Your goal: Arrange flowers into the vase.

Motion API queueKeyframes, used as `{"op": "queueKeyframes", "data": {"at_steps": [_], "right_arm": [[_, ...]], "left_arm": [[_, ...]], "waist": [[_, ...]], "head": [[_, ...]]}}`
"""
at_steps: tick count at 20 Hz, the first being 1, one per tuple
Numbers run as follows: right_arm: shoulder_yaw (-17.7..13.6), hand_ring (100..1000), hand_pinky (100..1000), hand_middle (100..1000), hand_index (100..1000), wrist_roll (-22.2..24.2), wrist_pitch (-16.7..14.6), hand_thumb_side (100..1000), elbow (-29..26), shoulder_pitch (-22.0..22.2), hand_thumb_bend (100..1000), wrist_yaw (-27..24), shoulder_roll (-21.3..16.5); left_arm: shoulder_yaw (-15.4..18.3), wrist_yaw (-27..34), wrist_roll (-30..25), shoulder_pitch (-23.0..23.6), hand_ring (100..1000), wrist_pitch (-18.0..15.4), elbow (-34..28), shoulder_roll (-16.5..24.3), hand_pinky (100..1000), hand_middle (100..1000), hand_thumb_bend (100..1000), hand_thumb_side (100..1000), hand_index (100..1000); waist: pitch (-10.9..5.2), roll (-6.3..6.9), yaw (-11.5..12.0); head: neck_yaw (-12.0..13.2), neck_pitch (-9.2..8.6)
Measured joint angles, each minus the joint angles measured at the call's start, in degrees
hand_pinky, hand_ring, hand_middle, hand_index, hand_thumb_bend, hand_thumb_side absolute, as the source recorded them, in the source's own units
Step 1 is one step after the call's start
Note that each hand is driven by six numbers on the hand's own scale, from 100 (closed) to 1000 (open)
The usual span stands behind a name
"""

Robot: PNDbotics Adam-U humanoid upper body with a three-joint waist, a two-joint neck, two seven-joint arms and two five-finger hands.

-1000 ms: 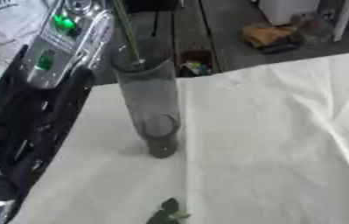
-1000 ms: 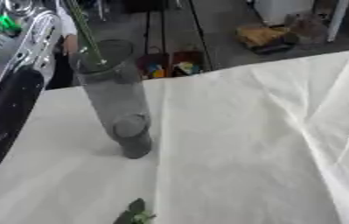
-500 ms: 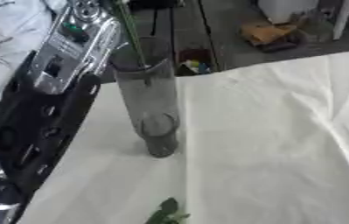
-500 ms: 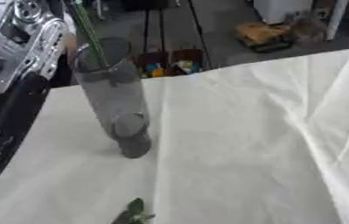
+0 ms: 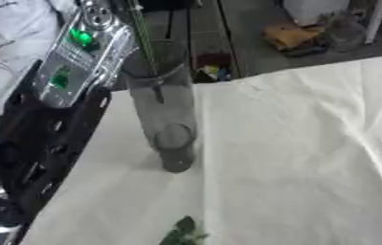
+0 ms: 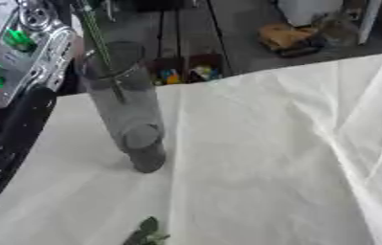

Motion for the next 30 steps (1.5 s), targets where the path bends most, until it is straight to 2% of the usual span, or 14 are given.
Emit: {"op": "queueKeyframes", "data": {"at_steps": [7, 12, 17, 20, 23, 26, 30], "right_arm": [[0.0, 786, 865, 361, 894, 0.0, 0.1, 907, 0.0, 0.0, 100, 0.0, 0.0], [0.0, 787, 866, 362, 895, -0.1, 0.2, 908, 0.0, 0.0, 100, 0.0, 0.0], [0.0, 787, 866, 361, 895, -0.1, 0.3, 908, 0.0, 0.0, 100, 0.0, 0.0], [0.0, 788, 867, 360, 894, -0.1, 0.3, 909, 0.0, 0.0, 100, 0.0, 0.0], [0.0, 788, 867, 361, 894, -0.1, 0.4, 909, 0.0, 0.0, 100, 0.0, 0.0], [0.0, 788, 868, 360, 894, -0.1, 0.4, 909, 0.0, 0.0, 100, 0.1, 0.0], [0.0, 789, 869, 359, 893, -0.2, 0.5, 910, 0.0, 0.0, 100, 0.1, 0.0]], "left_arm": [[0.0, -1.2, -0.6, 0.5, 100, 0.8, 0.0, 0.0, 100, 100, 100, 439, 100], [-0.1, -1.3, -0.7, 0.6, 100, 0.9, -0.3, 0.0, 100, 100, 100, 531, 100], [-0.3, -1.6, -1.0, 0.9, 100, 1.2, -0.5, 0.1, 100, 100, 100, 541, 100], [-0.3, -1.7, -1.2, 1.1, 100, 1.3, -0.7, 0.1, 100, 211, 100, 546, 100], [-0.4, -1.7, -1.4, 1.2, 104, 1.3, -0.7, 0.1, 100, 275, 100, 567, 100], [-0.5, -1.6, -1.7, 1.4, 116, 1.3, -1.0, 0.4, 100, 281, 100, 590, 100], [-0.6, -1.2, -1.9, 1.5, 147, 1.1, -1.1, 0.6, 100, 311, 100, 681, 100]], "waist": [[0.0, 0.0, 0.0], [0.0, 0.0, 0.1], [0.0, 0.0, 0.1], [0.0, 0.0, 0.2], [0.0, 0.0, 0.2], [0.0, 0.0, 0.2], [0.0, 0.0, 0.2]], "head": [[0.0, -0.42], [-0.1, -0.44], [-0.1, -0.46], [-0.1, -0.47], [-0.1, -0.49], [-0.2, -0.5], [-0.3, -0.71]]}}
